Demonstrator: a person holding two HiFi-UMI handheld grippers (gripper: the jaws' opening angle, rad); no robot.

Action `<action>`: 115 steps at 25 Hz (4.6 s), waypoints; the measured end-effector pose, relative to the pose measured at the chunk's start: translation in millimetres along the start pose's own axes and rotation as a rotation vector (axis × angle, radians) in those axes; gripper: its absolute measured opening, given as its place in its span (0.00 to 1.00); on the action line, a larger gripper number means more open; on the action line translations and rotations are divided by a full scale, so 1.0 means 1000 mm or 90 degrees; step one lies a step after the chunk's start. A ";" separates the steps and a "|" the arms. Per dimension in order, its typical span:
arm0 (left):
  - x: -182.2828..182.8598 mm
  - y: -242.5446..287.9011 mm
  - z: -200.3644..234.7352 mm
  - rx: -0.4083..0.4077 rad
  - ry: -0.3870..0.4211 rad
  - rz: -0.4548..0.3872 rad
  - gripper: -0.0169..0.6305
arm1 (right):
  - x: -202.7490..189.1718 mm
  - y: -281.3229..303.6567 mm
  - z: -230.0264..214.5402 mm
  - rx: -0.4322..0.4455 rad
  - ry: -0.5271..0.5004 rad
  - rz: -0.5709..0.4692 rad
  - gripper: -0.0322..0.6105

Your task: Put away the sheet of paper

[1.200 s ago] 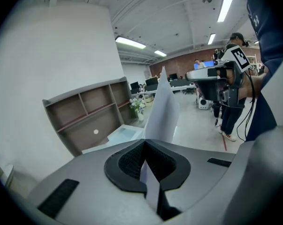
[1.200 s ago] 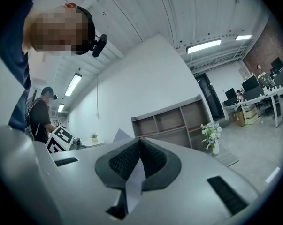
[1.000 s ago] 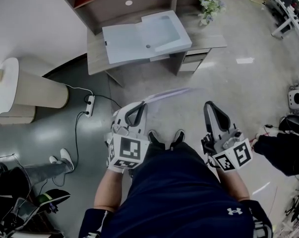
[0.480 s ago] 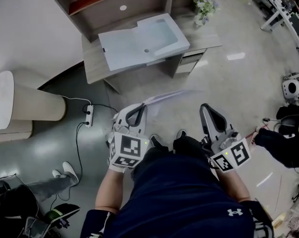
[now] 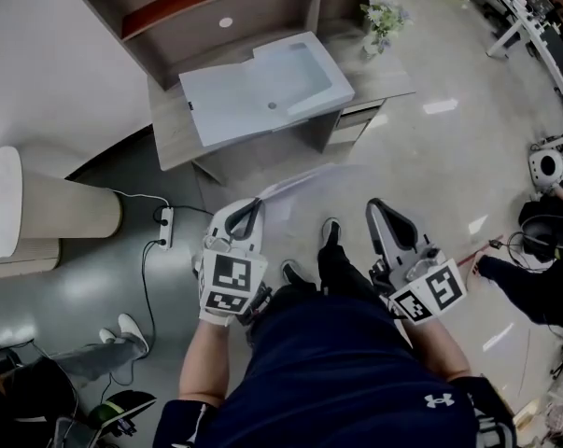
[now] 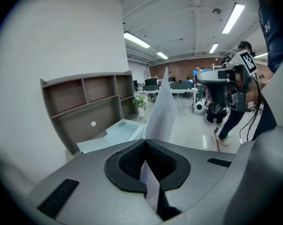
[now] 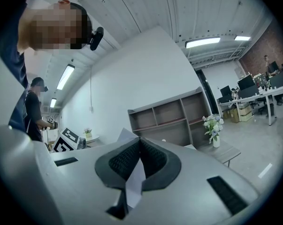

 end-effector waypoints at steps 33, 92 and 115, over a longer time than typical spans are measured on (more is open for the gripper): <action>0.097 0.122 0.069 0.110 -0.189 0.008 0.05 | 0.037 0.112 -0.189 0.145 0.044 0.020 0.06; -0.124 0.343 0.303 -0.014 -0.786 0.012 0.05 | -0.012 0.327 -0.261 0.056 0.189 0.175 0.06; -0.135 0.370 0.276 -0.117 -0.704 0.165 0.05 | -0.032 0.340 -0.285 0.085 0.239 0.220 0.06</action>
Point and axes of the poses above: the fingertips, and each gripper's own axes: y forward along the fingers, z to its left, x out of its top, the point moved 2 cm from there along -y, backward along the fingers, and after that the axes turned 3 degrees about z, right-handed, at the moved point
